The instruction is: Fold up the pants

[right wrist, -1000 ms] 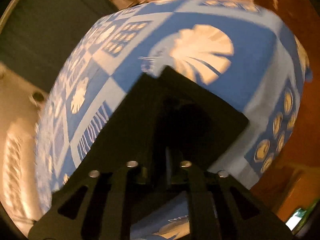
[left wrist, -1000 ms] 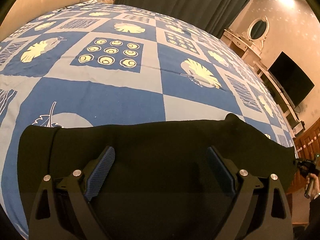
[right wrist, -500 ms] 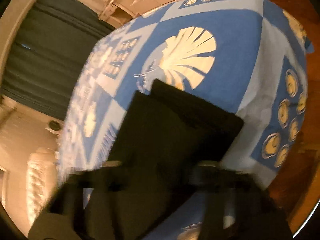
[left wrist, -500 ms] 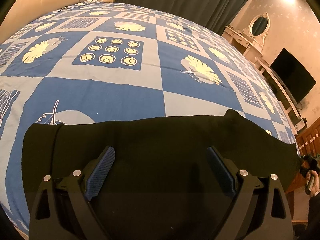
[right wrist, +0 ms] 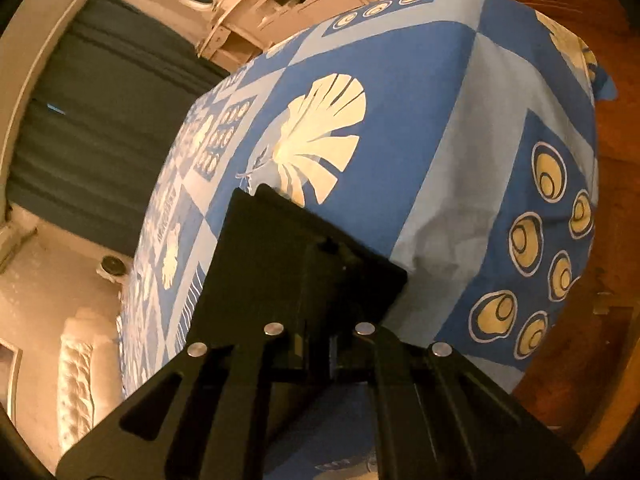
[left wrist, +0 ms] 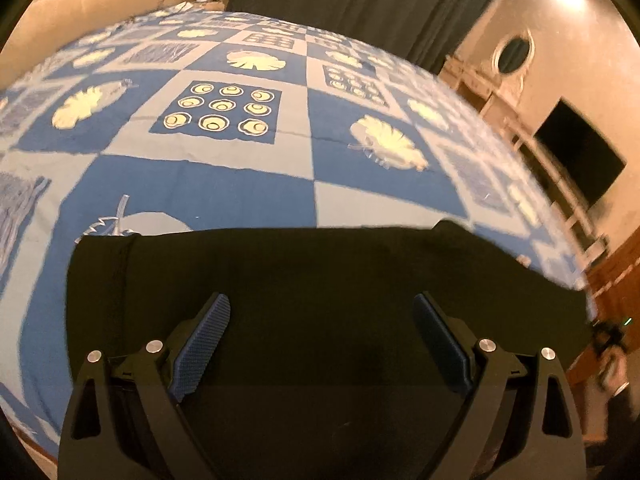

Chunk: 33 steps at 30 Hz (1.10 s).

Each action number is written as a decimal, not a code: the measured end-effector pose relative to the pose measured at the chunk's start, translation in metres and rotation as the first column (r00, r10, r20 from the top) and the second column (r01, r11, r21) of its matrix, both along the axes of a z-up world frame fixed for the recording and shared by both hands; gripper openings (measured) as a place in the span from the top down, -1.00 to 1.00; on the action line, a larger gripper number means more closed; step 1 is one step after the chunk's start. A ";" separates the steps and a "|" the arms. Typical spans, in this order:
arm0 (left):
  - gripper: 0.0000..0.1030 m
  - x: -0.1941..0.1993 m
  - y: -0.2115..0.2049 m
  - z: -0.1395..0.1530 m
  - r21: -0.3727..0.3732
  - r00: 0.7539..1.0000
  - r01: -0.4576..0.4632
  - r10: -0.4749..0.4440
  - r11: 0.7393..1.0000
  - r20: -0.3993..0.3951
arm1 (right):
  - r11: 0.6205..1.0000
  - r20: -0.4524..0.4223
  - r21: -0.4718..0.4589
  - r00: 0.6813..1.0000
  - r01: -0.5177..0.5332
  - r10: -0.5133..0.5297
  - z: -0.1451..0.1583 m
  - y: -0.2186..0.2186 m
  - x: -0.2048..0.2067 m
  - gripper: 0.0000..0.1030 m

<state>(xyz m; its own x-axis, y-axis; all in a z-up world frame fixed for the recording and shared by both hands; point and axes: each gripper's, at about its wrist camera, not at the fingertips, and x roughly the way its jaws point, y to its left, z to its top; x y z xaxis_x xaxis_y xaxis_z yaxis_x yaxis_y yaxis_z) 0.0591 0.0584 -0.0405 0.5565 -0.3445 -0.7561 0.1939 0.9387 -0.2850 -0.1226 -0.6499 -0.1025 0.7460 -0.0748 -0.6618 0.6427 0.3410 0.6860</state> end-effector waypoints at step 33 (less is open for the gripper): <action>-0.89 0.003 0.048 -0.021 -0.134 0.998 -0.052 0.048 0.990 -0.036 | 0.939 0.085 0.081 0.941 -0.334 0.328 -0.002 -0.029 0.017 0.44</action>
